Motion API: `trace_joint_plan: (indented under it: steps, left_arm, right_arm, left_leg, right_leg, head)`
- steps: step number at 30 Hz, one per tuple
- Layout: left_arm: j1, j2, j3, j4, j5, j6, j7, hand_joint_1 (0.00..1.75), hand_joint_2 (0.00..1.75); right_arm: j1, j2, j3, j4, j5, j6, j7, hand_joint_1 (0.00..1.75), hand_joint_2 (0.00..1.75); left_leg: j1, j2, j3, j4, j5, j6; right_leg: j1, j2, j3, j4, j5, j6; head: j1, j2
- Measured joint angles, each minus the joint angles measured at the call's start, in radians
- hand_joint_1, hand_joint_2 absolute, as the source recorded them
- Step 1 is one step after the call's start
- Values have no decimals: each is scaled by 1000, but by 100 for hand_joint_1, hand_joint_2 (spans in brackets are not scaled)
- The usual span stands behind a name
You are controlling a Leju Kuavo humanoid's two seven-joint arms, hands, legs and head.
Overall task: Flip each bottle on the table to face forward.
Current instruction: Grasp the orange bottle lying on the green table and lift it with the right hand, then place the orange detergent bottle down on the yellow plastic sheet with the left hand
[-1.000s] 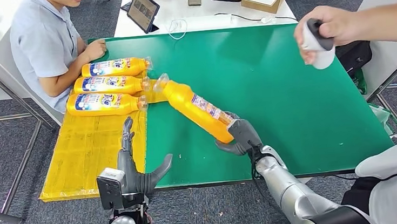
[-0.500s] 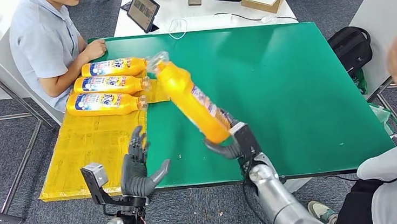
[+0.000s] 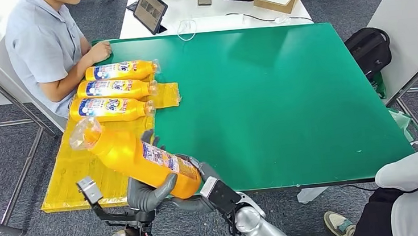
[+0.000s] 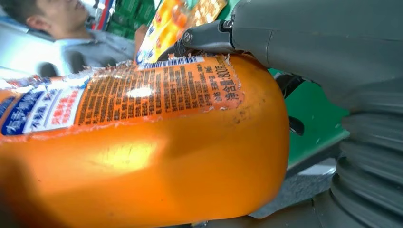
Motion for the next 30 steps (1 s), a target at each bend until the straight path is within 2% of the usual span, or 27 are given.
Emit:
trace_joint_plan:
  steps: [8,9,10,12,13,14,19,20,21,24,25,26,30]
  left_arm:
    - [41,2,21,-107,-8,7,-38,0,175]
    - [45,2,22,-113,-8,6,-39,7,175]
    - [47,4,23,-119,-8,4,-39,45,175]
    - [51,7,23,-124,-6,-3,-38,133,175]
    - [52,8,23,-125,0,-10,-34,169,175]
    - [53,11,23,-125,11,-19,-25,175,175]
    - [53,33,27,-109,106,-103,47,175,175]
    - [53,37,28,-105,114,-113,53,175,175]
    - [53,40,29,-101,117,-120,57,175,175]
    - [47,47,31,-86,129,-150,74,175,175]
    - [43,51,31,-80,134,-167,83,175,175]
    - [39,55,31,-74,138,-185,93,175,175]
    - [31,66,32,-50,149,-246,121,175,175]
  right_arm:
    - [-11,2,59,25,-13,1,-2,175,175]
    - [-12,2,62,28,-14,1,-2,175,175]
    - [-13,2,64,31,-16,1,-2,175,175]
    - [-16,2,68,39,-17,1,-2,175,175]
    - [-18,2,70,44,-17,0,-2,175,175]
    - [-20,2,72,49,-18,1,-2,175,175]
    - [-22,-4,80,67,-19,3,-5,171,175]
    - [-22,-6,81,69,-19,3,-6,164,175]
    - [-21,-8,82,71,-19,3,-6,142,175]
    - [-21,-12,83,76,-21,5,-6,21,175]
    - [-21,-13,83,78,-22,8,-7,0,175]
    - [-20,-15,83,81,-23,13,-7,0,175]
    - [-15,-24,83,85,-23,28,-7,0,0]
  left_leg:
    - [0,0,0,0,0,0]
    - [0,0,0,0,0,0]
    - [0,0,0,0,0,0]
    - [0,0,0,0,0,0]
    - [0,0,0,0,0,0]
    - [0,0,0,0,0,0]
    - [0,1,0,0,0,0]
    - [0,1,0,0,0,0]
    - [0,1,0,0,0,0]
    - [0,1,0,0,0,0]
    - [0,1,0,0,0,0]
    - [0,1,0,0,0,0]
    - [0,1,0,0,0,0]
  right_leg:
    - [0,0,-1,0,0,0]
    - [0,0,-1,0,0,0]
    - [0,0,-1,0,0,0]
    - [0,0,-1,0,0,0]
    - [0,0,-1,0,0,0]
    - [0,0,-1,0,0,0]
    - [0,0,-1,0,0,0]
    - [0,0,-1,0,0,0]
    - [0,0,-1,0,0,0]
    - [0,0,-1,0,0,0]
    - [0,0,-1,0,0,0]
    - [0,0,-1,0,0,0]
    - [0,0,-1,0,0,0]
  head:
    - [0,0]
    - [0,0]
    - [0,0]
    - [0,0]
    - [0,0]
    - [0,0]
    - [0,0]
    - [0,0]
    - [0,0]
    - [0,0]
    - [0,0]
    - [0,0]
    - [0,0]
